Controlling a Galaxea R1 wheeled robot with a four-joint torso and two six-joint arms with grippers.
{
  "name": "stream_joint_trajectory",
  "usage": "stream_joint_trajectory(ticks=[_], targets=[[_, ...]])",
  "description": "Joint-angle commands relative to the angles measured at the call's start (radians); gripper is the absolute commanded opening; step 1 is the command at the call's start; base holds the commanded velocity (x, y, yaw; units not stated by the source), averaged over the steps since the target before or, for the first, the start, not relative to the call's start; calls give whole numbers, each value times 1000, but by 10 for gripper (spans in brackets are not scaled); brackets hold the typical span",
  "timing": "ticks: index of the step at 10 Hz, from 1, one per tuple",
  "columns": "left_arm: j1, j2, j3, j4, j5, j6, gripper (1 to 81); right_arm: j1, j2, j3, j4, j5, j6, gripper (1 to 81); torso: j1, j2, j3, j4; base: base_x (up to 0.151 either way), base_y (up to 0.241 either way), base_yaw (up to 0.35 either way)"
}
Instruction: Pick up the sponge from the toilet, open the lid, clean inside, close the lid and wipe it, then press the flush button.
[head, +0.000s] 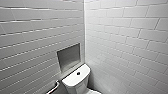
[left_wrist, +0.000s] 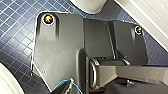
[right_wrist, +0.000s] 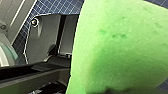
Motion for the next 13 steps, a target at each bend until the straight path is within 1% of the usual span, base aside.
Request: stream_joint_trajectory(ticks=[1,8,12,13], targets=[[-49,-2,2,-5,40,1,811,48,-5,1,5,-52,-1,10,0,0,0,0,76,0,0],[-49,-2,2,-3,40,1,811,45,-4,-5,8,-50,1,10,0,0,0,0,82,0,0],[-49,-16,14,-5,32,-2,811,40,-5,-7,5,-52,-1,10,1,0,0,0,0,0,0],[-49,-30,36,-3,6,-1,811,32,-12,-5,4,-50,-2,10,1,0,0,0,0,0,0]])
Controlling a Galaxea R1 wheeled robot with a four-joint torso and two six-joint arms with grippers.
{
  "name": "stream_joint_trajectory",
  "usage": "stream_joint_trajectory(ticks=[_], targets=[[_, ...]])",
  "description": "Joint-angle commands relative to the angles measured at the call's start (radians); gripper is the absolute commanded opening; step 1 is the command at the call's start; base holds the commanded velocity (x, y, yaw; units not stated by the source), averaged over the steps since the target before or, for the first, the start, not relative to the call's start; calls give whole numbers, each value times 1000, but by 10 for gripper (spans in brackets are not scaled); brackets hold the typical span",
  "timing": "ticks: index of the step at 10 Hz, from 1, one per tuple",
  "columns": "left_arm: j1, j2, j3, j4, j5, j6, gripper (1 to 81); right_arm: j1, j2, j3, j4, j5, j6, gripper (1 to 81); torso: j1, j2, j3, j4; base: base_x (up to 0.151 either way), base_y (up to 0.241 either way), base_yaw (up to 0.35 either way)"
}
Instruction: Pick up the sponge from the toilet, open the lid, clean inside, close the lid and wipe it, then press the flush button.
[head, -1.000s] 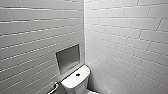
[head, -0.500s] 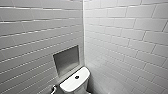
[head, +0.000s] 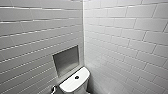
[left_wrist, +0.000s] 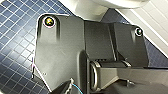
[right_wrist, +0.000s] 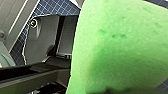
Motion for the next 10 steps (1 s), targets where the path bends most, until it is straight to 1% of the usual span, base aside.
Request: stream_joint_trajectory(ticks=[1,2,4,6,8,9,10], targets=[[-48,-44,74,-3,-20,-2,811,32,-11,10,-5,-53,-2,10,0,0,0,0,0,0,0],[-58,-80,135,-3,-32,-2,811,32,-11,23,-12,-55,-4,10,0,0,0,0,0,0,0],[-97,-170,286,-9,-28,-5,811,32,-8,32,-12,-55,-2,10,0,0,0,0,0,0,0],[-127,-270,433,-21,-17,-45,811,32,-8,24,-10,-53,-2,10,0,0,0,0,0,0,0],[-133,-337,499,-22,-28,-83,811,32,-7,26,-10,-53,-2,10,0,0,0,0,0,0,0],[-134,-373,559,-22,-25,-109,811,32,-7,24,-9,-53,-1,10,0,0,0,0,0,0,0],[-129,-394,594,-25,-10,-152,811,32,-4,26,-7,-53,-1,10,0,0,0,0,0,0,0]])
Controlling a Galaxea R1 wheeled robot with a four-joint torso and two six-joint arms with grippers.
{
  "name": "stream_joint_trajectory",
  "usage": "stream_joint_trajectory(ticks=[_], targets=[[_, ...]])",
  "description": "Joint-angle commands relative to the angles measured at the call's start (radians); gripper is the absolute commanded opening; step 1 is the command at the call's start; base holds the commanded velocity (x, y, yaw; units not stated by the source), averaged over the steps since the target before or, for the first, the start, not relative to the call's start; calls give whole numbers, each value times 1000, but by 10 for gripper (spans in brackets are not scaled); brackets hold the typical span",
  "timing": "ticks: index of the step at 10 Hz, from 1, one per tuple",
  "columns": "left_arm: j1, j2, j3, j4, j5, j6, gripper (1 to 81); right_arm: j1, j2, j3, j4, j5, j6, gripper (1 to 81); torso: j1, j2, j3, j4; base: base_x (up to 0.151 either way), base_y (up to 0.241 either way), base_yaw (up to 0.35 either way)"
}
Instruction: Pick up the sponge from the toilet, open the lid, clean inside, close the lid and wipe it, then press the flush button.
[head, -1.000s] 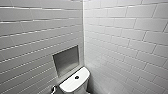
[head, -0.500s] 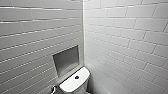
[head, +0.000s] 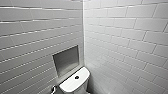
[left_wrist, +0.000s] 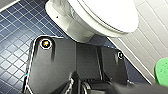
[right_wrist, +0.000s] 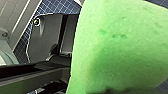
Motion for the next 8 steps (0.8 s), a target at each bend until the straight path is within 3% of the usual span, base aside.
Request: stream_joint_trajectory(ticks=[1,3,5,8], targets=[[-57,-84,115,-10,55,-85,811,38,0,4,-1,-54,-1,10,0,0,0,0,0,0,0],[-60,-180,262,-24,56,-101,811,41,6,2,-1,-54,-1,10,0,0,0,0,0,0,0],[-92,-282,394,-157,61,-70,811,43,6,2,-1,-54,-1,10,0,0,0,0,0,0,0],[-160,-342,465,-398,124,94,811,44,4,2,0,-54,-1,10,0,0,0,0,0,0,0]])
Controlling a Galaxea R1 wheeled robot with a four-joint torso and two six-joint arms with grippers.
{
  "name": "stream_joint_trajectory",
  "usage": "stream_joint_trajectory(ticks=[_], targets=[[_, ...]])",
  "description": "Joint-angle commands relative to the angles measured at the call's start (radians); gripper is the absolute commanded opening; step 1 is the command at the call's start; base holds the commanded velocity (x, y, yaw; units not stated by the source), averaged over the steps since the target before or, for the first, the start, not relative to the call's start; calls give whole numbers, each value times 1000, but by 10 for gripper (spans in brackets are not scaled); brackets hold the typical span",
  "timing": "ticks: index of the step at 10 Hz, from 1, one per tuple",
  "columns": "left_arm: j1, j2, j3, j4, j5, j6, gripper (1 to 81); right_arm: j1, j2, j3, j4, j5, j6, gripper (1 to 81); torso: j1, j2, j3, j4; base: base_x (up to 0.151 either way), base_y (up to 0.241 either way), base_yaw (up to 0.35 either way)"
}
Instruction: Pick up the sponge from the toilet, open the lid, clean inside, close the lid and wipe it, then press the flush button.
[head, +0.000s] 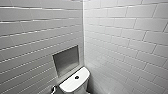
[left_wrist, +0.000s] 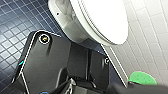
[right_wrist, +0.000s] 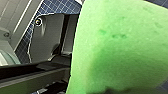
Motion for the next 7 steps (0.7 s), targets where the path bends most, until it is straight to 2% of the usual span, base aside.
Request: stream_joint_trajectory(ticks=[1,7], targets=[[-148,-88,120,-178,100,118,811,44,-4,2,2,-54,-1,10,0,0,0,0,0,0,0],[-351,-140,263,-140,75,124,811,36,-3,2,5,-53,-1,10,0,0,0,0,0,0,0]])
